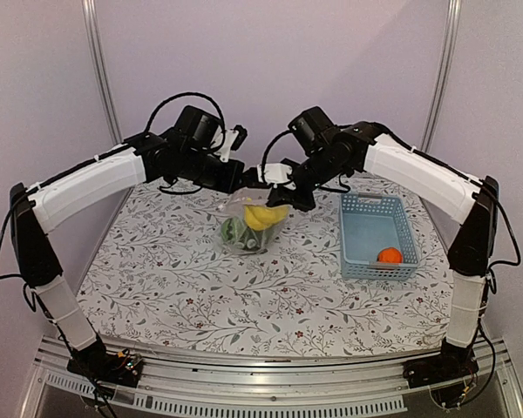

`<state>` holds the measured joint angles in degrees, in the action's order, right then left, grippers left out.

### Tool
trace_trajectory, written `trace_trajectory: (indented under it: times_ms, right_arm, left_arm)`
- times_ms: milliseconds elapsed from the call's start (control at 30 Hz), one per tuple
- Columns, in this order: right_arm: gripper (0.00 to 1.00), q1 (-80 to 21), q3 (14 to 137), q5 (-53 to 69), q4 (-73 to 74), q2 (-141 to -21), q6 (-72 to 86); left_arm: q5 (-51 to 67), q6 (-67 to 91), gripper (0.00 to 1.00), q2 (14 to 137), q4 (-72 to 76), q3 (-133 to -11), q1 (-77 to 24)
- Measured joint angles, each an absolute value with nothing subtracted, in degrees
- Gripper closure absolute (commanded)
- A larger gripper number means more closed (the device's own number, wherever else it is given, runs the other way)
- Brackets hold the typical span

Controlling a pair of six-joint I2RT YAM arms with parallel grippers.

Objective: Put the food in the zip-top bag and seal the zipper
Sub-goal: Adjust the zipper food storage bag at the center of the board.

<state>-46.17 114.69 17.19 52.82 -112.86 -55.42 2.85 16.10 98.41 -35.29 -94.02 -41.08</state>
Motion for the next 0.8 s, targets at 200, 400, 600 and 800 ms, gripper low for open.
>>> trace_trajectory:
  times_ms: [200,400,600,800]
  right_arm:
    - [1.00,-46.2,118.9,19.9,47.9,-110.8,-53.1]
    - [1.00,-46.3,119.3,19.4,45.6,-110.7,-52.0]
    - [1.00,-46.4,117.4,23.2,45.5,-110.6,-50.7]
    - [1.00,-47.2,118.5,24.1,46.9,-110.3,-50.1]
  left_arm:
    - [0.9,13.1,1.00,97.8,-36.5,-102.3,-41.1]
    - [-2.0,11.2,1.00,98.0,-38.5,-104.2,-41.0]
    - [-9.6,7.3,1.00,100.4,-39.5,-105.8,-40.5]
    - [-8.2,5.5,1.00,105.1,-42.6,-114.0,-38.2]
